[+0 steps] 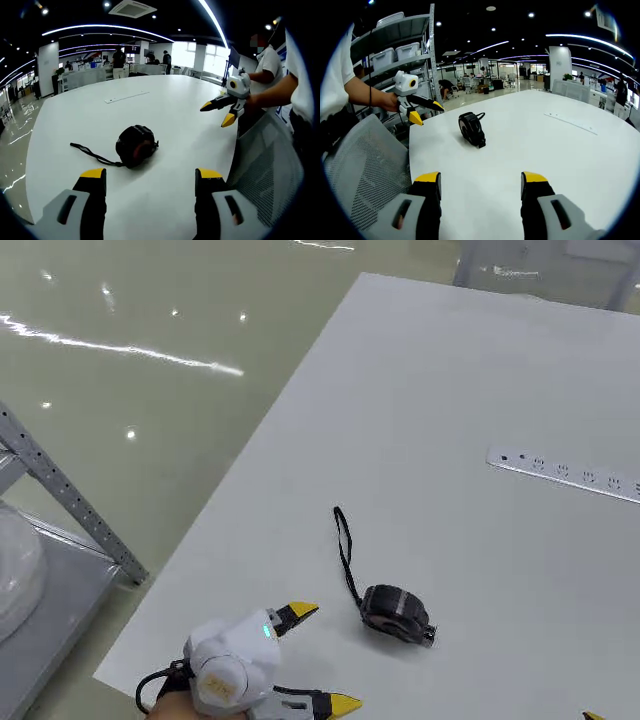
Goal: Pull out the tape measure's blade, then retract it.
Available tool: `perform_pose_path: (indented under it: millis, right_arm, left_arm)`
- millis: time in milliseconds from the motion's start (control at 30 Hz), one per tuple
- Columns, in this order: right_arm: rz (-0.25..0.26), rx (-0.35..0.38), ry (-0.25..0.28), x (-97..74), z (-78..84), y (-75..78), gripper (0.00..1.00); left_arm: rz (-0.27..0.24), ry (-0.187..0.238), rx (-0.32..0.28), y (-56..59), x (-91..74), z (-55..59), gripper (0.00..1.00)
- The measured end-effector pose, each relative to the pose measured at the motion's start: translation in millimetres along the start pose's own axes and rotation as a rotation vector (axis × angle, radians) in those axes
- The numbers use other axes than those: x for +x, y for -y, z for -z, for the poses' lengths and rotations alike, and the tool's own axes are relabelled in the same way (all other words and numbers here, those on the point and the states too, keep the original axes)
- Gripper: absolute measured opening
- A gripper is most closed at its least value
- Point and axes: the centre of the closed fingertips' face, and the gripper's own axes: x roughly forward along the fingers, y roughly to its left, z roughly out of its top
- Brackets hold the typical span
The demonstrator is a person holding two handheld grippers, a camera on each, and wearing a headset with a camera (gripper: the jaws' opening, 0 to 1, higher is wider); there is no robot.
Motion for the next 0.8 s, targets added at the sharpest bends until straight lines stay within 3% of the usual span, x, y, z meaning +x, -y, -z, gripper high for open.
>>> perform_pose_path:
  millis: [500, 800]
  right_arm:
    - [-0.056, -0.021, -0.023, 18.0, 0.0, 6.0, 0.65]
    - [-0.078, -0.027, -0.011, 29.1, -3.3, 11.2, 0.64]
  left_arm:
    - [0.054, -0.028, 0.033, -10.8, 15.0, -0.2, 0.70]
    - [0.098, -0.044, 0.087, -18.2, 23.5, -4.2, 0.71]
